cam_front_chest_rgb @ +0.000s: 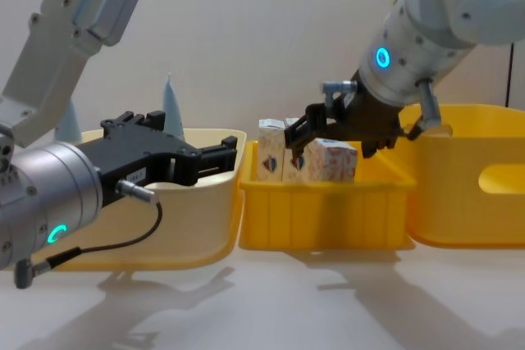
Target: Bimanual collaborative sorting of washing and personal care products
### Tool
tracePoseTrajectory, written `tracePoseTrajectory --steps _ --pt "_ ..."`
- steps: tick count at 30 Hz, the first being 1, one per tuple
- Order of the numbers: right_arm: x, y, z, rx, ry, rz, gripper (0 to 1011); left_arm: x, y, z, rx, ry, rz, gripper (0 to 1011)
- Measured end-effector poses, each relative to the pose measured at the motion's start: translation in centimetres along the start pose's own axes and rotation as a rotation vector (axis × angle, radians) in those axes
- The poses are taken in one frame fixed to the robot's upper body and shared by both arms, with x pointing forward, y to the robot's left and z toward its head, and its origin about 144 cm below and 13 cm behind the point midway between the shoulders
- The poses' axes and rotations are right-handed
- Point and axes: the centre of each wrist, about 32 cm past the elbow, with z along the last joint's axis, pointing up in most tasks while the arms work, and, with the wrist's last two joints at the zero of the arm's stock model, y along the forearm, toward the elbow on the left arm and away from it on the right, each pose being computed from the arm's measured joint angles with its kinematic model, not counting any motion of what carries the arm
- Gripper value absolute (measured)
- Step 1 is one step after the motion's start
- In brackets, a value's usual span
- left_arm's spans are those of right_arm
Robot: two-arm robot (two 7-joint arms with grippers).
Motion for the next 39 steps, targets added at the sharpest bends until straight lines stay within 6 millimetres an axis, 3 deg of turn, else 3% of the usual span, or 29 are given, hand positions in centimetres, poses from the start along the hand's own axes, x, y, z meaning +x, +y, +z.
tracePoseTrajectory --steps 21,27,39 --pt "-0.5 1.4 -1.1 0.037 0.012 -0.042 988 0.0 0.0 0.0 0.000 0.000 0.000 1003" --pt "-0.5 1.6 -1.2 0.041 0.014 -0.045 851 0.0 0.0 0.0 0.000 0.000 0.000 1003" --pt "-0.6 1.7 -1.3 0.046 0.015 -0.049 465 0.0 0.0 0.0 0.000 0.000 0.000 1003"
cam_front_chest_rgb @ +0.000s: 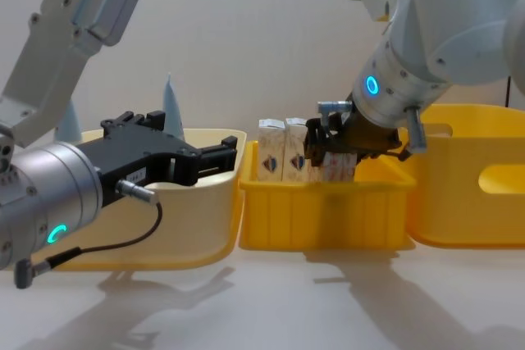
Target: Bimanual collaborative sorting of washing and personal care products
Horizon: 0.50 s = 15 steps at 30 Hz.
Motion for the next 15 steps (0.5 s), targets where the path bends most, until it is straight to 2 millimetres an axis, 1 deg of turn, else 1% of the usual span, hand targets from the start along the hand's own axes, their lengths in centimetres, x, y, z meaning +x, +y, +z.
tracePoseTrajectory --steps 1,15 --pt "0.00 0.01 -0.01 0.000 0.000 0.000 445 0.00 0.00 0.00 0.000 0.000 0.000 1003" --pt "-0.01 0.04 -0.04 0.003 0.000 0.001 444 0.00 0.00 0.00 0.000 0.000 0.000 1003"
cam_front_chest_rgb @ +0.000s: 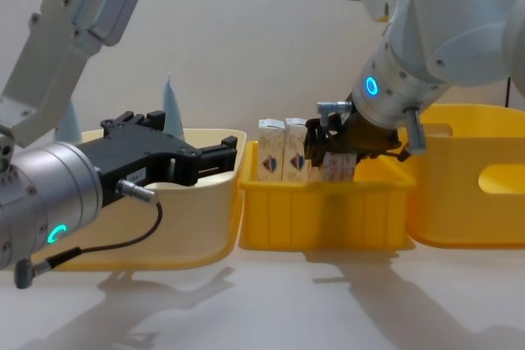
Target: Bimanual collaborative sorting of washing and personal care products
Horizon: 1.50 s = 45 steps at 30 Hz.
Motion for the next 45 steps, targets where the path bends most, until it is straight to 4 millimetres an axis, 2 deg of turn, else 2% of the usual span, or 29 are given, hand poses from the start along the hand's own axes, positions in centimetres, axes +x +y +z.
tracePoseTrajectory --steps 14,29,39,45 --pt "0.5 -0.8 1.2 0.109 -0.012 0.056 444 0.0 0.0 0.0 0.000 0.000 0.000 1003" --pt "2.0 -2.3 4.2 0.321 -0.044 0.068 444 0.0 0.0 0.0 0.000 0.000 0.000 1003" --pt "5.3 -3.5 6.5 0.461 -0.057 -0.021 444 0.0 0.0 0.0 0.000 0.000 0.000 1003" --pt "7.3 -4.0 7.1 0.497 -0.056 -0.087 444 0.0 0.0 0.0 0.000 0.000 0.000 1003"
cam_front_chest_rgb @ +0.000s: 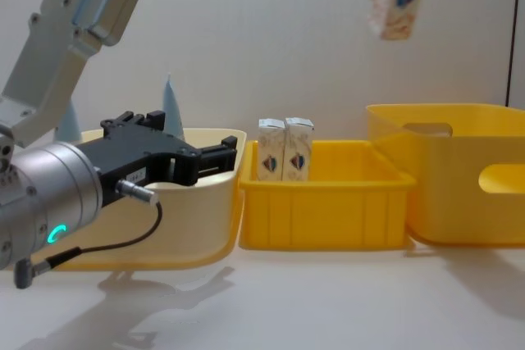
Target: Bimanual collaborative sorting of washing and personal care products
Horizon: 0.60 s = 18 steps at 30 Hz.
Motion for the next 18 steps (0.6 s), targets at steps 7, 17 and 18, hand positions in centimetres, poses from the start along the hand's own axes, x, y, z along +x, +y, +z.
tracePoseTrajectory --steps 7,17,18 --pt "2.8 -0.1 0.2 -0.016 -0.013 -0.076 444 0.0 0.0 0.0 0.000 0.000 0.000 1003" --pt "4.4 0.0 -0.2 -0.106 0.012 -0.082 444 0.0 0.0 0.0 0.000 0.000 0.000 1003" --pt "4.4 0.0 -0.3 -0.112 0.016 -0.079 444 0.0 0.0 0.0 0.000 0.000 0.000 1003"
